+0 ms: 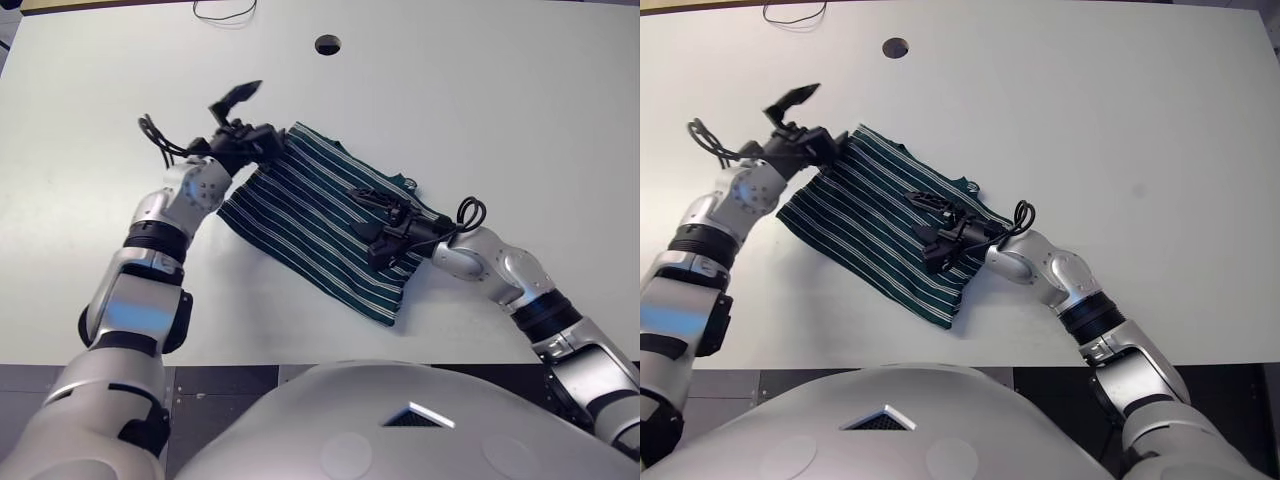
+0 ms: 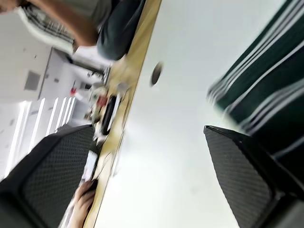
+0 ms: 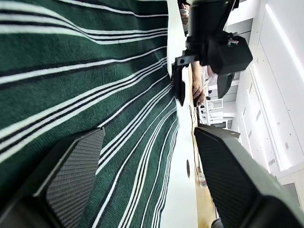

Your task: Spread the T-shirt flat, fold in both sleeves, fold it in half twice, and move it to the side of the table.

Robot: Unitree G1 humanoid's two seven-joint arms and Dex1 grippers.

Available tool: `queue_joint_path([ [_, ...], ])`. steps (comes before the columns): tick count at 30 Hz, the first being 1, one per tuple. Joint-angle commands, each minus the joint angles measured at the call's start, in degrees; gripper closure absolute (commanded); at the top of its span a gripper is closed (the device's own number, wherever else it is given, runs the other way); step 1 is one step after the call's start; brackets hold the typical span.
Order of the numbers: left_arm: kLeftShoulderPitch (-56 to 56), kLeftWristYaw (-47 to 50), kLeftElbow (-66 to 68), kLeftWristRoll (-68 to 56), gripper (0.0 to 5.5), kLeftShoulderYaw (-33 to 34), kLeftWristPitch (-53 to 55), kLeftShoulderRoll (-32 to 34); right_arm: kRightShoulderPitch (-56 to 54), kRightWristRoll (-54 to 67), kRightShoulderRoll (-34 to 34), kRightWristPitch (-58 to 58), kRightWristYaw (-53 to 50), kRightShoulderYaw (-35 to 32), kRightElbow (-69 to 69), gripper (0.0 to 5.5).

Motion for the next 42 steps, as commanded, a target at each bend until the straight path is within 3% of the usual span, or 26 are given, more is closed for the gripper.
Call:
queue_joint_path([
  [1, -0.7, 3.0, -0.5, -2.7, 1.22, 2.0, -3.5, -0.5, 1.5, -0.5, 1.0, 1.6, 0.6, 0.2, -0.8, 1.99],
  [5, 4.7, 9.1, -11.8, -9.5, 1.22, 9.2, -6.4, -0.9, -4.0, 4.5, 6.2, 5.9, -0.6, -7.2, -13.7, 1.99],
  [7, 8.4, 12.2, -19.5, -12.0, 1.22, 13.5, -5.6, -1.2, -9.0, 5.0, 8.8, 7.2, 0.3, -8.1, -13.7, 1.99],
  [11, 16.5, 18.5, -32.1, -16.5, 1.22, 21.6, -0.8, -5.6, -22.1, 4.2, 15.6, 4.7, 3.6, -1.3, 14.4, 1.99],
  [14, 19.5, 19.8, -37.3, -16.8, 1.22, 22.5, 1.0, -8.9, -27.0, 1.1, 21.0, 2.2, 2.5, 4.2, 37.7, 1.99],
  [19, 20.1, 18.9, -42.7, -16.5, 1.22, 23.2, 2.8, -10.6, -29.5, -1.1, 25.3, 0.7, -0.7, 8.2, 55.7, 1.99],
  [23, 20.4, 17.9, -43.9, -17.0, 1.22, 24.0, 4.0, -11.7, -34.0, 2.9, 28.1, 6.5, -5.0, 4.4, 65.0, 1.99],
  [26, 21.6, 17.2, -45.3, -16.7, 1.22, 24.3, 4.7, -12.0, -35.6, 8.4, 24.0, 11.2, -9.0, -2.0, 68.3, 1.99],
  [30, 24.6, 15.6, -46.4, -15.9, 1.22, 24.8, 5.8, -11.0, -31.0, 16.3, 17.4, 9.1, -14.3, -10.9, 66.5, 1.99],
  [35, 26.1, 13.6, -46.1, -15.1, 1.22, 24.8, 6.5, -9.7, -21.5, 18.7, 15.9, 2.7, -18.1, -12.8, 52.1, 1.99],
  [39, 25.2, 9.4, -42.1, -13.5, 1.22, 21.5, 4.0, -7.2, -18.0, 20.2, 14.5, 0.9, -20.4, -15.9, 33.3, 1.99],
  [42, 23.3, 4.3, -38.9, -8.6, 1.22, 16.0, -1.1, -2.7, -11.7, 21.3, 9.8, 1.5, -17.9, -20.8, 11.7, 1.99],
])
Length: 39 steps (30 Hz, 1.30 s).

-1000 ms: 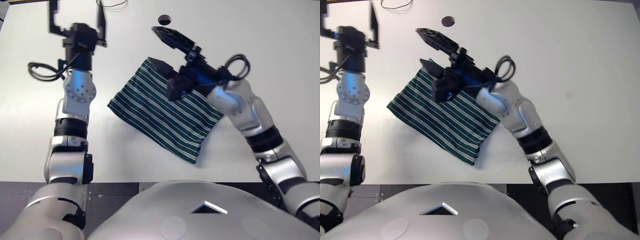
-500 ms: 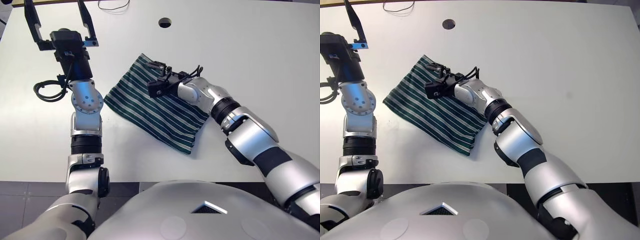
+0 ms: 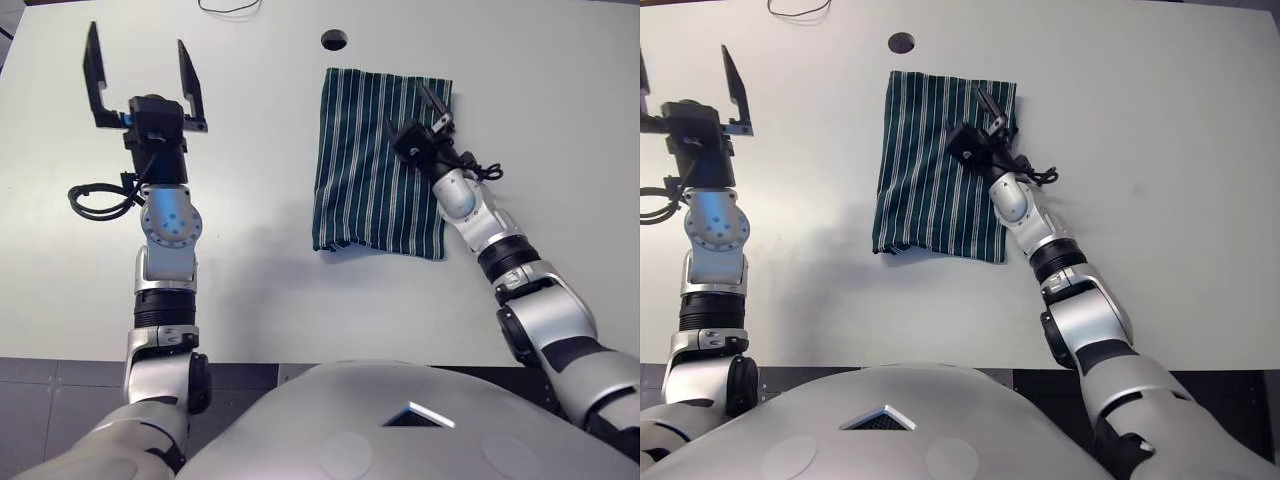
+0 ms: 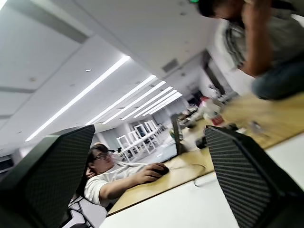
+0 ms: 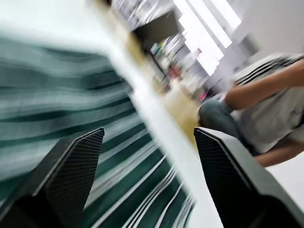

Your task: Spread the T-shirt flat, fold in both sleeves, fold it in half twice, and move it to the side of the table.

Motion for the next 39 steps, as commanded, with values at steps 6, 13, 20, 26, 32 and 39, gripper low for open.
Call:
queue_joint_path([
  [6, -0.3, -16.6, 0.7, 11.0, 1.22, -11.9, -12.5, 16.1, 20.6, -1.0, -23.7, -1.3, 16.9, -9.4, -42.9, 1.99],
  [13, 2.5, -33.4, -0.3, 12.7, 1.22, -20.7, -18.8, 27.4, 32.3, -12.8, -42.7, -9.4, 28.2, -5.0, -40.0, 1.99],
  [20, -2.9, -40.2, 6.4, 14.4, 1.22, -27.3, -21.5, 25.8, 20.7, -17.4, -37.5, -12.6, 31.8, 3.0, -30.4, 1.99],
  [26, -11.7, -36.7, 15.0, 20.6, 1.22, -33.0, -24.8, 19.3, 10.7, -21.6, -32.0, -15.7, 28.7, 8.9, -18.9, 1.99],
  [32, -15.1, -35.2, 20.3, 22.6, 1.22, -37.4, -28.1, 16.8, 10.0, -20.7, -32.5, -18.5, 28.3, 11.3, -18.5, 1.99],
  [39, -17.1, -34.6, 25.5, 22.2, 2.1, -39.7, -30.3, 15.1, 8.2, -21.8, -31.0, -19.8, 24.6, 12.3, -15.0, 2.57],
])
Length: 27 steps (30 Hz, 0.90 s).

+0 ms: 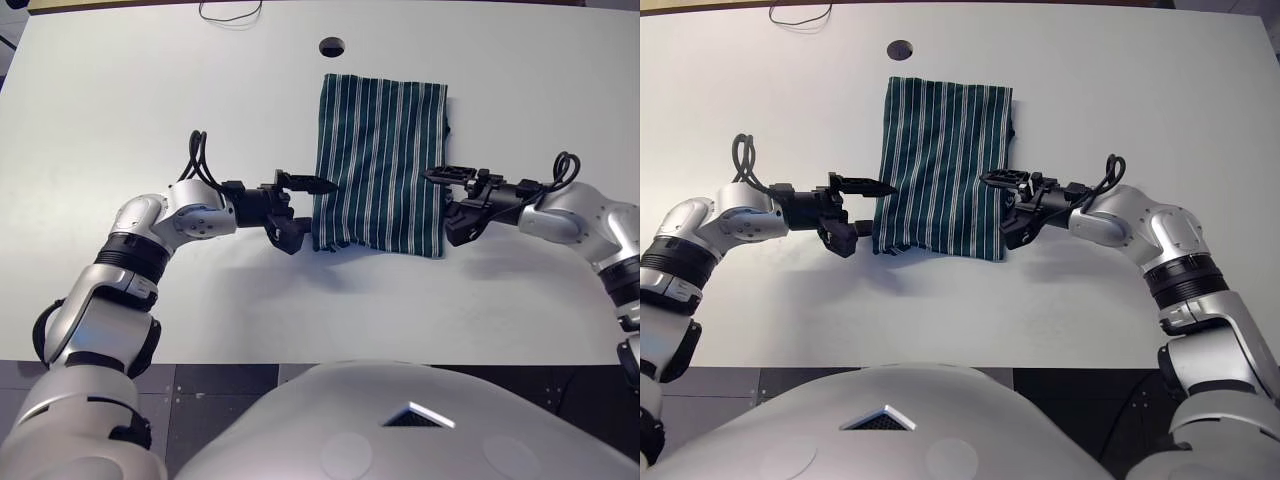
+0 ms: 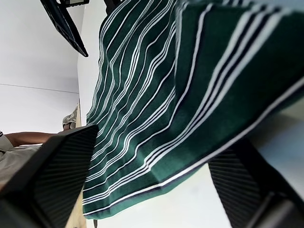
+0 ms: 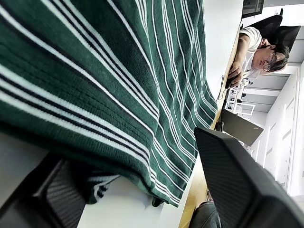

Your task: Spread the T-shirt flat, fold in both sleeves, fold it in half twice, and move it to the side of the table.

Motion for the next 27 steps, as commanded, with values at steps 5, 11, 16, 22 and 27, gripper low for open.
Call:
queue_joint_path([
  [5, 0.6, -1.2, 7.5, 4.0, 3.02, -5.0, -1.0, -1.2, -0.9, -5.1, 2.6, -2.0, -4.0, 4.3, 6.6, 3.65],
  [11, 0.1, 0.5, 10.7, 3.3, 4.17, -5.1, -2.1, -2.0, -2.4, -5.9, 3.1, -1.6, -7.7, 4.9, 10.2, 4.9],
  [16, -0.1, 0.5, 11.9, 2.0, 4.85, -5.3, -3.1, -2.8, -2.9, -5.9, 3.2, -1.8, -9.1, 5.1, 11.3, 5.33],
  [22, 2.5, -0.5, 10.7, -2.9, 5.4, -4.7, -4.7, -2.5, 0.3, -1.1, 2.5, -3.6, -9.6, 3.0, 7.7, 5.34],
  [27, 10.5, -1.0, 2.4, -8.4, 5.4, -3.0, -4.5, 0.0, 9.1, 4.5, 0.7, -3.1, -8.2, 0.7, -0.7, 5.34],
])
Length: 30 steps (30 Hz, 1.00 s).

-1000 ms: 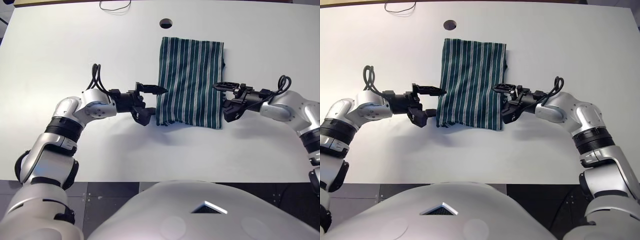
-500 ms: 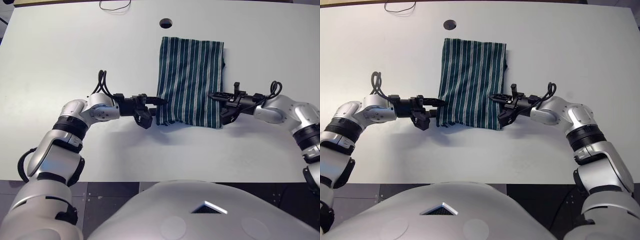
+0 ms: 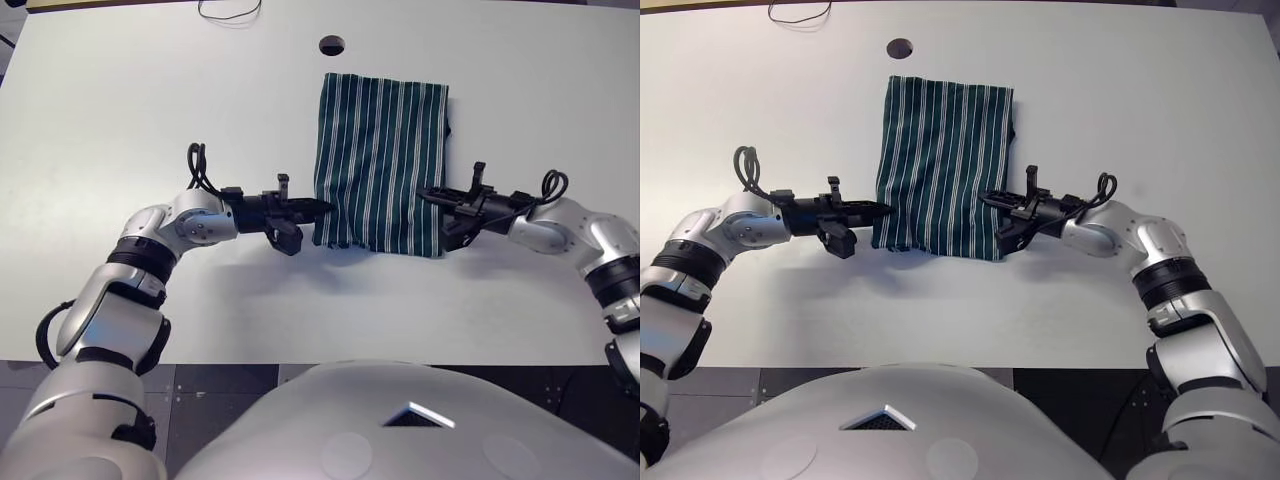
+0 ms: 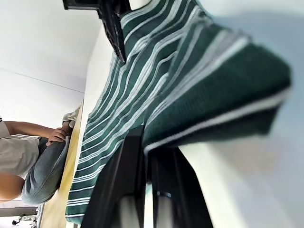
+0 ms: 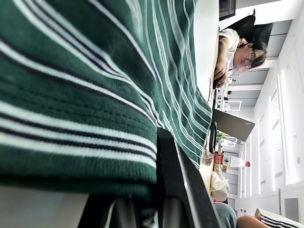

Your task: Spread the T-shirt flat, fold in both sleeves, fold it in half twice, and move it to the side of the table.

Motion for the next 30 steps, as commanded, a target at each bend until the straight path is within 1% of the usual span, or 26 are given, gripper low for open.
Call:
queue_joint_path([
  [1, 11.3, -2.0, -6.9, -0.4, 5.4, -0.4, 2.1, 2.3, 9.4, 4.6, -2.1, 0.9, 2.7, -1.8, -7.4, 5.34],
  [5, 23.4, -3.5, -21.5, -6.1, 5.4, 1.6, 7.3, 6.8, 19.3, 13.0, -5.7, 3.9, 9.0, -3.7, -18.2, 5.34],
  [7, 28.0, -4.3, -28.1, -9.7, 5.4, 3.4, 10.5, 9.6, 22.5, 16.3, -7.3, 5.5, 11.7, -5.0, -21.8, 5.34],
  [10, 30.7, -4.7, -33.1, -14.0, 5.4, 6.7, 15.1, 10.6, 24.6, 19.9, -8.1, 8.1, 13.6, -8.2, -24.0, 5.34],
  [13, 30.1, -5.0, -34.9, -17.8, 5.4, 9.1, 19.7, 8.1, 23.9, 24.4, -6.7, 10.6, 15.3, -10.9, -24.6, 5.34],
  [16, 24.2, -3.4, -31.8, -18.5, 5.4, 11.7, 25.1, 2.0, 21.2, 25.7, -3.9, 12.8, 14.6, -13.2, -22.2, 5.34],
  [19, 19.1, -3.3, -27.8, -16.2, 5.4, 11.9, 28.3, -3.2, 19.1, 25.9, -0.7, 14.9, 13.4, -15.1, -20.0, 5.34],
  [22, 14.6, -2.7, -23.9, -13.7, 5.4, 12.1, 30.5, -6.9, 15.4, 24.5, 2.9, 17.8, 11.5, -16.4, -16.9, 5.34],
  [25, 10.5, -1.4, -20.1, -11.2, 5.4, 12.5, 32.3, -9.4, 11.3, 22.1, 5.6, 20.1, 9.3, -16.6, -12.9, 5.34],
  [30, 5.5, 3.5, -12.2, -6.3, 5.4, 12.3, 33.6, -12.9, 3.7, 20.5, 9.5, 23.3, 7.4, -16.9, -4.9, 5.34],
])
